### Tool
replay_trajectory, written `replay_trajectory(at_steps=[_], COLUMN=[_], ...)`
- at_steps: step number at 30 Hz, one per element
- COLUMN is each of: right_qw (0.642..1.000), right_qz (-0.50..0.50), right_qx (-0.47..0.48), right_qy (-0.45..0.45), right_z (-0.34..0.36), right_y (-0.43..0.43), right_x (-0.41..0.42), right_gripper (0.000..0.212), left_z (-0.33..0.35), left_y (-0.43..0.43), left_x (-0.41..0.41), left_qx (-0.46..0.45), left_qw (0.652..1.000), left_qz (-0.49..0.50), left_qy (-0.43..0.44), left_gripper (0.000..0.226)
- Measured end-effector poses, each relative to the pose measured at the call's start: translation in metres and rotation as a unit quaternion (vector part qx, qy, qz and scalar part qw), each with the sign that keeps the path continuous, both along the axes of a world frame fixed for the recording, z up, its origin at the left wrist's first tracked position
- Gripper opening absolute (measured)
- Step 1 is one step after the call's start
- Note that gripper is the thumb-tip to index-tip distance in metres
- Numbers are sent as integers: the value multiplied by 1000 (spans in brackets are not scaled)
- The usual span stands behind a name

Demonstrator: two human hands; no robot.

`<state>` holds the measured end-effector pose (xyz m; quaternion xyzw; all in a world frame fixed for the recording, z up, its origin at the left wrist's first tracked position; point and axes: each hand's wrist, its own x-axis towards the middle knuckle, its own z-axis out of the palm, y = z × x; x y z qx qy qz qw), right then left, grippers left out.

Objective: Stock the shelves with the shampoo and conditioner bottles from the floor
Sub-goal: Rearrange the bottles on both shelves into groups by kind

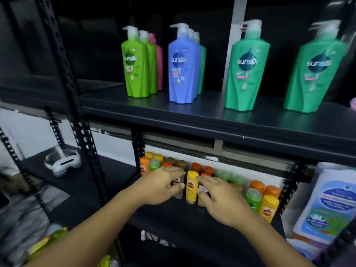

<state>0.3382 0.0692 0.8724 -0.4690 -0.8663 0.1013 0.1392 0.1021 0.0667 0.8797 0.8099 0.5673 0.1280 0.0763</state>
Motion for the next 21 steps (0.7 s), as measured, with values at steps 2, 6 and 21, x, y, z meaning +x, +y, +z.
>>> replay_trajectory(at_steps=[2,6,21], right_qw=[1000,999,998], right_qz=[13,30,18], right_qx=[15,35,24], right_qy=[2,14,51], right_z=[14,32,106], right_y=[-1,3,21], right_x=[-3,-12,-96], right_gripper=[54,55,50], left_z=[16,42,109], left_y=[-9,-21,11], left_x=[-5,-15,-112], left_qx=[10,17,19], left_qw=[1000,1000,1000], left_qz=[9,15,3], left_qy=[10,17,-11], left_gripper=[56,50,59])
